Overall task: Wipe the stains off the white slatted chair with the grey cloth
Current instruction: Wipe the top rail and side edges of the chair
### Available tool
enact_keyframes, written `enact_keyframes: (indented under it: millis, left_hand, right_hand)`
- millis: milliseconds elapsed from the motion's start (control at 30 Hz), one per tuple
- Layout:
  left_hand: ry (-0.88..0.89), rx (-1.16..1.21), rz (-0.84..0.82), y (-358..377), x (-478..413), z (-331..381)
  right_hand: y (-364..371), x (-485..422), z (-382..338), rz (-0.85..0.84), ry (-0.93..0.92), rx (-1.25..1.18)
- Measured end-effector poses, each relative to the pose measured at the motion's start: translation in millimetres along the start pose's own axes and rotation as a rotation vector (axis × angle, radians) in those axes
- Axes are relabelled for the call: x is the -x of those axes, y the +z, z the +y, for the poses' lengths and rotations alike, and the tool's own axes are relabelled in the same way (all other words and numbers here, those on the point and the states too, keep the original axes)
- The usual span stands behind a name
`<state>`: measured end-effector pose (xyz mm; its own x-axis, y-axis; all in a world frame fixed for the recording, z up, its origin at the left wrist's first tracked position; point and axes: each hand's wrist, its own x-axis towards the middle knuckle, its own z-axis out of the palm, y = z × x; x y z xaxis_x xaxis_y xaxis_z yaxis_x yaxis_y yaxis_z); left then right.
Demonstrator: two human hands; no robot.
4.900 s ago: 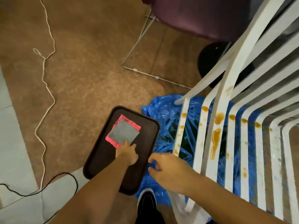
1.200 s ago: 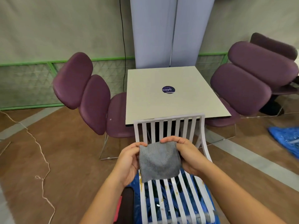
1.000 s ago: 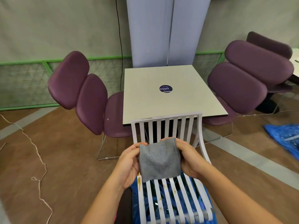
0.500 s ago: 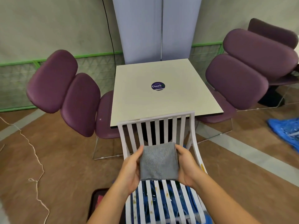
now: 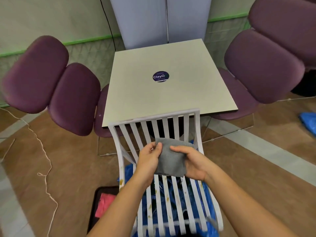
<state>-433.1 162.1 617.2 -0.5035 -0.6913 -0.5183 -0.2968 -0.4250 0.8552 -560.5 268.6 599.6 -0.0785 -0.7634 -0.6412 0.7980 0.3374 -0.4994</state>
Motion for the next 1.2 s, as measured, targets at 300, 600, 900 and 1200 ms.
enact_keyframes:
  millis: [300,600,900,1200]
  left_hand:
    - [-0.022,-0.028,0.119,-5,-25,-20]
    - [0.004,-0.098,0.105,-5,-62,-28]
    - [-0.106,-0.314,-0.033,-10,-118,-55]
    - [-0.141,-0.431,0.054,-51,-170,-111]
  right_hand:
    - [-23,-25,-2,0.122,0.069,0.077]
    - [-32,-64,-18,0.196,-0.065,0.379]
    - [-80,-110,-98,0.817,-0.753,0.505]
    - [-110,-231,-102,0.807,-0.597,1.809]
